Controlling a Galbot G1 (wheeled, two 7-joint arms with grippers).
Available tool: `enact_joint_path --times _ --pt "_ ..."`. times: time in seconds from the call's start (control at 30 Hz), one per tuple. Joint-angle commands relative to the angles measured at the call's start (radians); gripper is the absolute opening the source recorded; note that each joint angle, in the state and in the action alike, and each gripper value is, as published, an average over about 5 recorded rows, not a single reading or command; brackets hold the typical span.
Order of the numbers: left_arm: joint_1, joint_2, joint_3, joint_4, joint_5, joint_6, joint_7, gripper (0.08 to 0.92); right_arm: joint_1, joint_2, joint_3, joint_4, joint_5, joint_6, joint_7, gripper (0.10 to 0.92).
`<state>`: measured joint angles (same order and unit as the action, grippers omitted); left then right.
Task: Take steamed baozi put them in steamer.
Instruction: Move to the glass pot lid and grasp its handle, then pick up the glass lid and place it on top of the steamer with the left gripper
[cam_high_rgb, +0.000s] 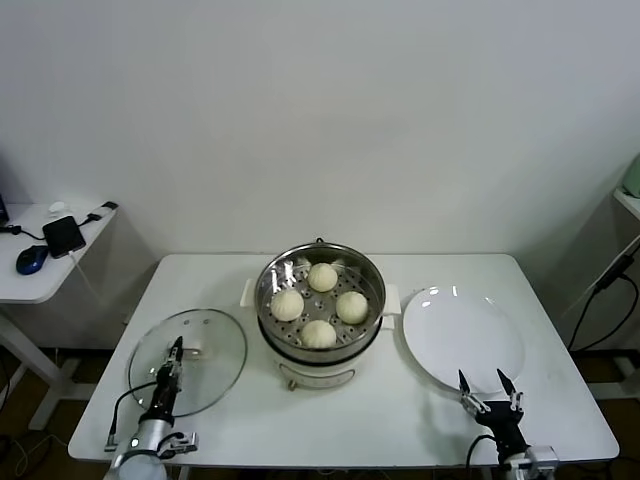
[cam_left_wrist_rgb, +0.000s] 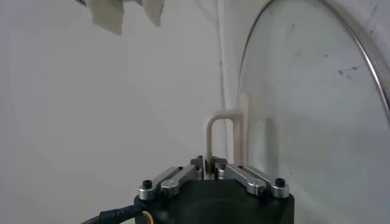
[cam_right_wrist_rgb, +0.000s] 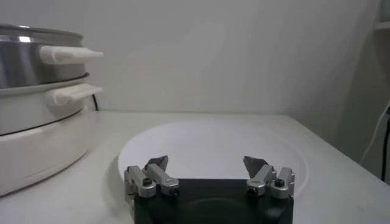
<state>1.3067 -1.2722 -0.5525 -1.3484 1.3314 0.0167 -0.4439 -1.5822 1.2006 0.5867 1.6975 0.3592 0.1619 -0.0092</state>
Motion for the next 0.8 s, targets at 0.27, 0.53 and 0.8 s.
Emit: enact_joint_path --times 0.27,0.53,0.8 --pt "0.111 0.093 -0.031 -0.393 -0.294 0.138 0.193 0.133 -0.004 -0.008 0.004 0.051 -0.014 -0.027 0.019 0.823" --pt "0.105 0.187 -0.036 -0.714 -0.425 0.36 0.417 0.133 0.013 -0.014 0.009 0.071 -0.056 -0.074 0.044 0.823" --pt "-0.065 0.179 0.218 -0.861 -0.292 0.616 0.565 0.133 0.017 -0.018 0.006 0.084 -0.095 -0.084 0.043 0.823"
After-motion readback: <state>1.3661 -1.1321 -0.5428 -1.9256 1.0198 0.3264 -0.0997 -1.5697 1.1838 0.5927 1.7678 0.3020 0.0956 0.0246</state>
